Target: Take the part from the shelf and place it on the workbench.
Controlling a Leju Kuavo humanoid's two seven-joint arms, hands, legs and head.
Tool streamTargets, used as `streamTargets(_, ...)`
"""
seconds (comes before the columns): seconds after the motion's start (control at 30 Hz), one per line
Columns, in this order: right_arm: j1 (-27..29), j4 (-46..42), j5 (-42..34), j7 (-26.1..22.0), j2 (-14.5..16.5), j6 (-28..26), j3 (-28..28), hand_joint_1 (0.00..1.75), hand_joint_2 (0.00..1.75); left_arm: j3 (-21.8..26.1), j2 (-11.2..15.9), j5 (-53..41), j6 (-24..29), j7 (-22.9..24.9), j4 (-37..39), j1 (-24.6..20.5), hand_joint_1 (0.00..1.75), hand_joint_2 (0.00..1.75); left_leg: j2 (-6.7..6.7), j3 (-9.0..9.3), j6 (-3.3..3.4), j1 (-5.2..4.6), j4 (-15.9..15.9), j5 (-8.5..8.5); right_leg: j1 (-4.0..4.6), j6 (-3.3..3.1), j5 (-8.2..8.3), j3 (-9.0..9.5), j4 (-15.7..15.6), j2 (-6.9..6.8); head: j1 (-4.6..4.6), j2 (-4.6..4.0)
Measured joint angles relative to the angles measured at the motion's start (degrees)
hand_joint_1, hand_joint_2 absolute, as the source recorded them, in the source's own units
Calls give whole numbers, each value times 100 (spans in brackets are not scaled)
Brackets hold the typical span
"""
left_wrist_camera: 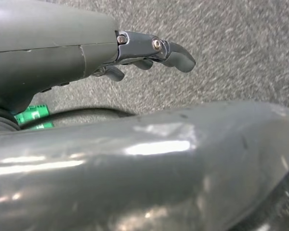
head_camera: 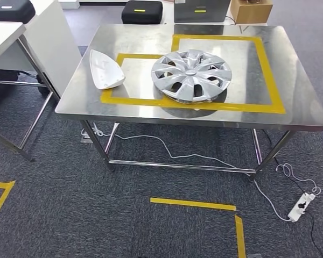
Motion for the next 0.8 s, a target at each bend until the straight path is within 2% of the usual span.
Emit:
streamTargets(0.03,-17,126,-9,9,-6,14,-47,0,0,0,-3,-8,0,0,-1,-2,0,0,-1,7,7,1,225,-65,17,-4,30,-93,47,-1,0,0)
streamTargets(0.07,-32,233,-13,22,-10,26,-86,0,0,0,-5,-16,0,0,-1,-3,0,0,-2,114,32,-3,234,-19,36,-7,55,-181,95,0,-4,0)
streamTargets(0.1,-49,324,-17,52,-11,51,-117,0,0,0,-7,-21,0,-1,-1,-4,0,0,-5,324,80,-15,10,103,56,-9,76,-255,134,4,-4,0)
streamTargets(0.13,-72,409,-34,118,-12,112,-147,0,0,0,-5,-29,0,-3,-2,-6,0,0,-14,610,154,-44,-379,234,72,-12,97,-313,166,9,-3,0)
streamTargets(0.2,-122,566,-110,358,-8,336,-218,0,0,-1,13,-60,1,-9,-1,-16,0,0,-27,1106,312,-107,-1150,339,93,6,144,-390,201,9,1,0)
streamTargets(0.23,-146,640,-160,518,-7,490,-267,0,0,-1,19,-75,1,-14,0,-21,0,0,-32,1233,357,-136,-1375,343,85,33,175,-414,207,4,3,0)
streamTargets(0.27,-163,702,-201,667,-4,638,-313,0,0,-2,24,-86,1,-17,1,-27,0,0,-32,1268,375,-153,-1468,345,72,65,212,-434,203,-3,2,0)
streamTargets(0.33,-182,802,-244,916,-4,914,-387,0,0,-2,15,-90,-3,-22,2,-36,0,0,-21,1253,380,-153,-1592,458,51,127,245,-467,196,1,-4,0)
streamTargets(0.37,-186,836,-249,996,-3,1027,-409,0,0,-2,11,-90,-8,-23,4,-46,0,0,-12,1235,398,-137,-1660,528,52,147,155,-518,249,17,-7,0)
streamTargets(0.4,-188,866,-248,1050,-3,1134,-422,0,0,-2,7,-90,-10,-24,6,-58,0,0,-4,1203,409,-114,-1725,593,52,168,-25,-594,399,36,-6,0)
streamTargets(0.43,-194,886,-241,1078,-2,1239,-429,0,0,-2,-2,-90,-11,-26,8,-73,0,0,4,1157,404,-95,-1758,646,39,189,-289,-694,660,55,-2,0)
streamTargets(0.47,-201,902,-231,1090,-2,1349,-432,0,0,-2,-9,-90,-9,-27,9,-82,0,0,5,1085,402,-90,-1756,696,22,217,-548,-800,1001,65,4,0)
streamTargets(0.5,-208,917,-217,1091,-1,1451,-433,0,0,-2,-18,-90,-3,-29,9,-87,0,0,13,1011,381,-86,-1743,742,1,248,-723,-874,1352,66,11,0)
streamTargets(0.53,-214,928,-204,1089,-1,1536,-433,0,0,-2,-28,-89,4,-31,9,-89,0,0,23,934,361,-79,-1722,789,-18,281,-764,-899,1616,66,13,0)
streamTargets(0.57,-216,938,-192,1090,-1,1597,-433,0,0,-2,-36,-88,13,-31,10,-89,0,0,33,846,339,-64,-1686,833,-37,318,-655,-848,1723,65,14,0)
streamTargets(0.6,-217,945,-183,1093,-1,1634,-434,0,0,-2,-42,-87,24,-32,11,-90,0,0,39,746,310,-41,-1633,872,-59,358,-447,-708,1638,65,15,0)
streamTargets(0.63,-221,949,-176,1097,-1,1657,-435,0,0,-2,-46,-85,33,-32,13,-91,0,0,40,638,273,-16,-1563,906,-89,403,-243,-487,1374,65,15,0)
streamTargets(0.67,-230,951,-170,1101,7,1673,-435,0,0,-2,-41,-82,44,-32,14,-94,0,0,34,530,234,-5,-1482,936,-112,463,-173,-208,987,74,22,0)
streamTargets(0.7,-240,952,-164,1102,16,1683,-436,0,0,-2,-42,-78,50,-33,15,-93,0,0,26,443,196,-1,-1399,962,-123,466,-206,55,591,91,23,0)
streamTargets(0.73,-246,956,-159,1103,25,1690,-437,0,0,-2,-38,-75,54,-34,16,-91,0,0,18,392,165,-7,-1336,993,-127,447,-294,219,307,103,16,0)
streamTargets(0.77,-250,959,-157,1106,33,1694,-440,0,0,-2,-35,-72,57,-36,17,-89,0,0,10,366,140,-15,-1299,1031,-113,406,-387,297,158,116,10,1)
streamTargets(0.8,-248,963,-156,1111,34,1697,-443,0,0,-2,-39,-68,56,-38,20,-79,0,0,4,358,116,-9,-1284,1076,-100,323,-393,279,131,115,3,0)
